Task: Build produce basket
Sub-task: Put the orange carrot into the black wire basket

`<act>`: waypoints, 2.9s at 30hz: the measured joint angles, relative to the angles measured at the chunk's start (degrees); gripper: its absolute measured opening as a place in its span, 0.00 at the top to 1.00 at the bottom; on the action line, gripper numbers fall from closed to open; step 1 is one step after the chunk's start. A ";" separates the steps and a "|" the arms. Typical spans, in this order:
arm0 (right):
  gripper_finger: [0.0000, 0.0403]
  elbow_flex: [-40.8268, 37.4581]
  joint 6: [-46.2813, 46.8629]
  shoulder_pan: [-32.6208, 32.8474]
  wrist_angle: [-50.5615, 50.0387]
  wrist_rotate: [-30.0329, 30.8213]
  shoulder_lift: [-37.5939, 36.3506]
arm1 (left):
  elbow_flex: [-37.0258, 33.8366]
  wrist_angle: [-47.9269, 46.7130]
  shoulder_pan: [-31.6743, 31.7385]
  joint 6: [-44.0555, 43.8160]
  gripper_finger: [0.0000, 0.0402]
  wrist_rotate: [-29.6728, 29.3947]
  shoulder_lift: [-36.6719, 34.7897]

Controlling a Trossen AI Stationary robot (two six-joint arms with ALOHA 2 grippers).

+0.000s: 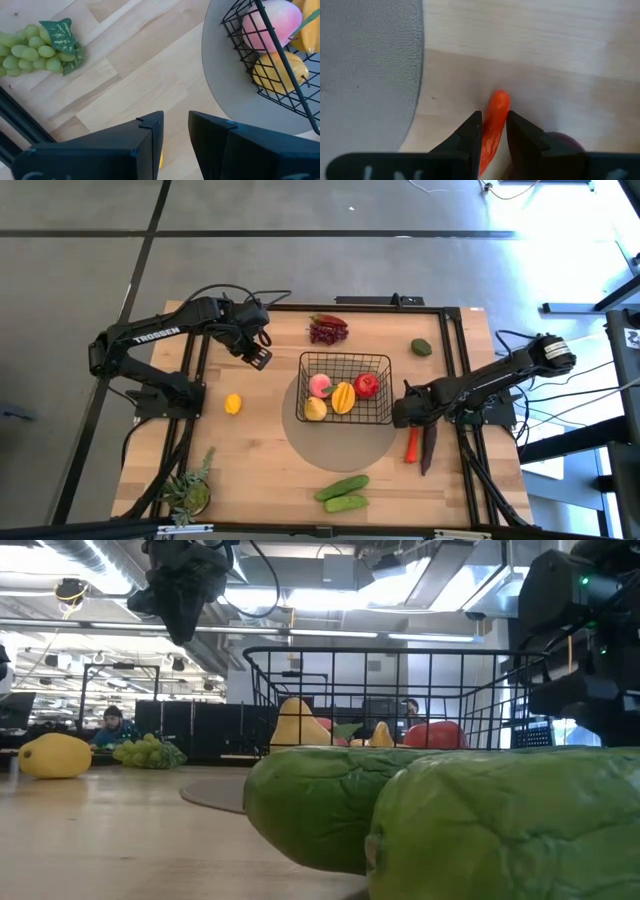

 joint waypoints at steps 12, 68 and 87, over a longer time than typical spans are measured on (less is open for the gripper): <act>0.97 0.20 -3.79 -0.02 0.41 -0.22 1.61 | -0.01 -0.02 0.00 0.00 0.80 0.00 0.00; 1.00 63.60 -72.88 -32.56 -31.50 -16.96 14.87 | -0.07 4.84 -0.02 2.99 0.80 2.58 0.00; 1.00 72.48 -83.28 -33.97 -47.41 -19.44 33.70 | -0.07 5.25 0.00 4.68 0.80 2.78 0.00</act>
